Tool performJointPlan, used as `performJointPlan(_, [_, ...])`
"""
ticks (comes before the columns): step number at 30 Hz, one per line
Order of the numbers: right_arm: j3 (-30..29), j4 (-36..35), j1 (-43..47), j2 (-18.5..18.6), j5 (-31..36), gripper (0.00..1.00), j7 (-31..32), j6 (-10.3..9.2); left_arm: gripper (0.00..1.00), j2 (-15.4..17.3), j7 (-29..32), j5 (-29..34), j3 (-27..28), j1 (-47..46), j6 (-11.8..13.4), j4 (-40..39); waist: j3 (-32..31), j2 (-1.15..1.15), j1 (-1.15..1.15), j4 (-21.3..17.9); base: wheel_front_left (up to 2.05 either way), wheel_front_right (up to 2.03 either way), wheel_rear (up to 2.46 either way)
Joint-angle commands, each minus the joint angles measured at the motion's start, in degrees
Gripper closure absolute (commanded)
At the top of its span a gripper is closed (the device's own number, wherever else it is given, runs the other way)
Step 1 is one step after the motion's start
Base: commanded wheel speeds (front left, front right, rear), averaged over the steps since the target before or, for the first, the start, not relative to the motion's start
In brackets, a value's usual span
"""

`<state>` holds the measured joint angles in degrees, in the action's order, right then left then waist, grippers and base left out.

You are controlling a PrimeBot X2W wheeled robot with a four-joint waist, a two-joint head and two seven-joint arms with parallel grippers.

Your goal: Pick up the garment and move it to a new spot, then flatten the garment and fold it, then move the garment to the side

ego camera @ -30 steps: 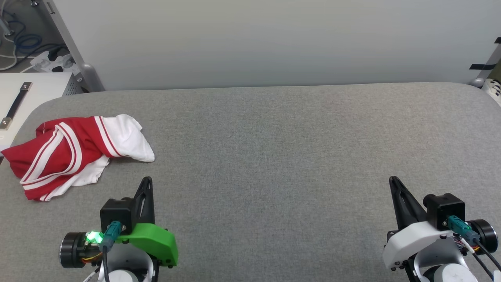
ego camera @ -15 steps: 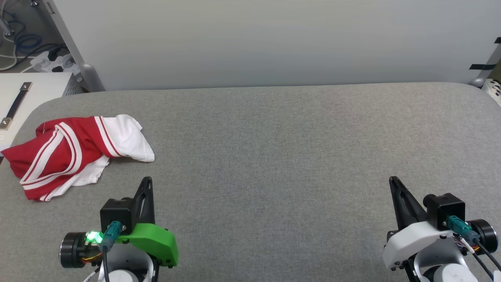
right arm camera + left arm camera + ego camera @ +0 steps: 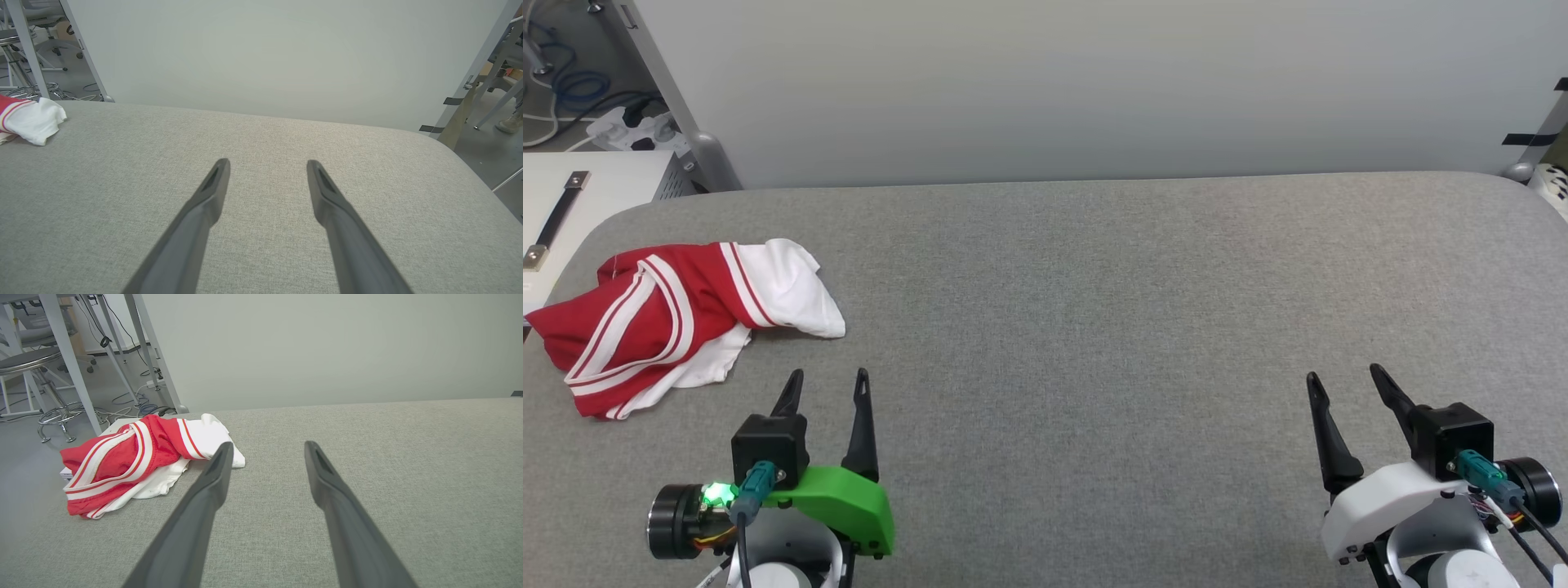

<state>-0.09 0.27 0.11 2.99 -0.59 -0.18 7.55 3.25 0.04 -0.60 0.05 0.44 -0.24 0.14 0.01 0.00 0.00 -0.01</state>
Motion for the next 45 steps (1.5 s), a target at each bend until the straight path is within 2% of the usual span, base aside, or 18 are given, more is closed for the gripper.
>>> performJointPlan(1, [0.0,0.2,0.0,0.0,-0.2,0.00,-0.3,0.00,0.00,0.0,-0.3,-0.3,-0.1,0.0,0.0,0.2,0.0,0.00,0.00,0.0,0.00,0.00,0.00])
performJointPlan(26, [-1.1,-0.1,-0.3,0.0,-2.3,0.00,-3.2,-0.01,0.00,-0.1,-3.3,-2.4,-1.1,-0.1,0.2,1.1,0.4,0.00,0.00,-0.1,0.00,0.00,0.00])
performJointPlan(45, [-1.4,-2.5,-0.4,0.0,-3.5,0.00,-5.9,-0.03,0.00,-0.1,-6.0,-5.0,-1.7,-0.2,-0.7,-1.0,1.0,0.00,0.00,0.0,0.00,0.00,0.00])
